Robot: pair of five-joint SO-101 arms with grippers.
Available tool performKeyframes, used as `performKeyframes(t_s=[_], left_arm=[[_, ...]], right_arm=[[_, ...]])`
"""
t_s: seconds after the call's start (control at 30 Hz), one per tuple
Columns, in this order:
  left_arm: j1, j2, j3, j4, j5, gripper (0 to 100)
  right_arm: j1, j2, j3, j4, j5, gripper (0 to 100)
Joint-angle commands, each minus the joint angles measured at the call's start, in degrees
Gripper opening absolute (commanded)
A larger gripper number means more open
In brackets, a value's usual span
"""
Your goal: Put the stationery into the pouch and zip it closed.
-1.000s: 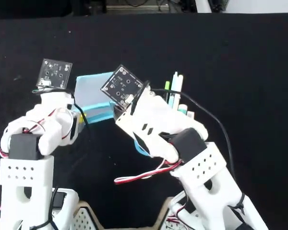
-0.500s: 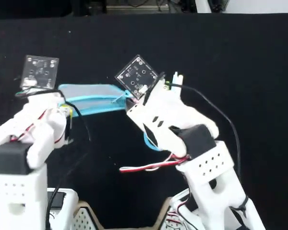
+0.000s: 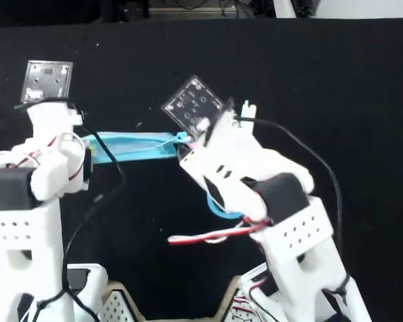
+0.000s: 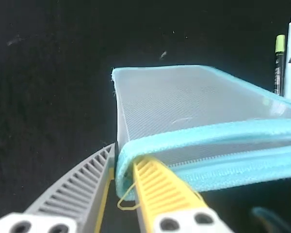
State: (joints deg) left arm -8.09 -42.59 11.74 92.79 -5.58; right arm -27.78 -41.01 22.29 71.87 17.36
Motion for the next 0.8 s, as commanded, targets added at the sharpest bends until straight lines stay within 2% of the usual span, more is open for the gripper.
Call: performKeyframes(t_s=[0.0, 0.17, 0.33, 0.67, 0.77], left_arm=[[-2.0, 2.9, -1.9, 0.6, 0.4, 3], [-2.0, 3.3, -1.9, 0.4, 0.4, 3], [-2.0, 3.4, -1.7, 0.1, 0.4, 11], [-3.9, 2.9, -1.9, -3.2, 0.7, 3], [-3.9, 2.8, -1.8, -2.6, 0.7, 3]], right_arm=[[2.3, 2.4, -3.6, 0.0, 0.4, 1.1], [2.3, 2.9, -3.9, 0.0, 0.4, 1.1], [2.3, 2.9, -3.9, 0.0, 0.4, 1.1], [2.3, 2.8, -3.8, 0.0, 0.4, 1.1], [2.4, 2.8, -3.8, 0.0, 0.3, 1.1]])
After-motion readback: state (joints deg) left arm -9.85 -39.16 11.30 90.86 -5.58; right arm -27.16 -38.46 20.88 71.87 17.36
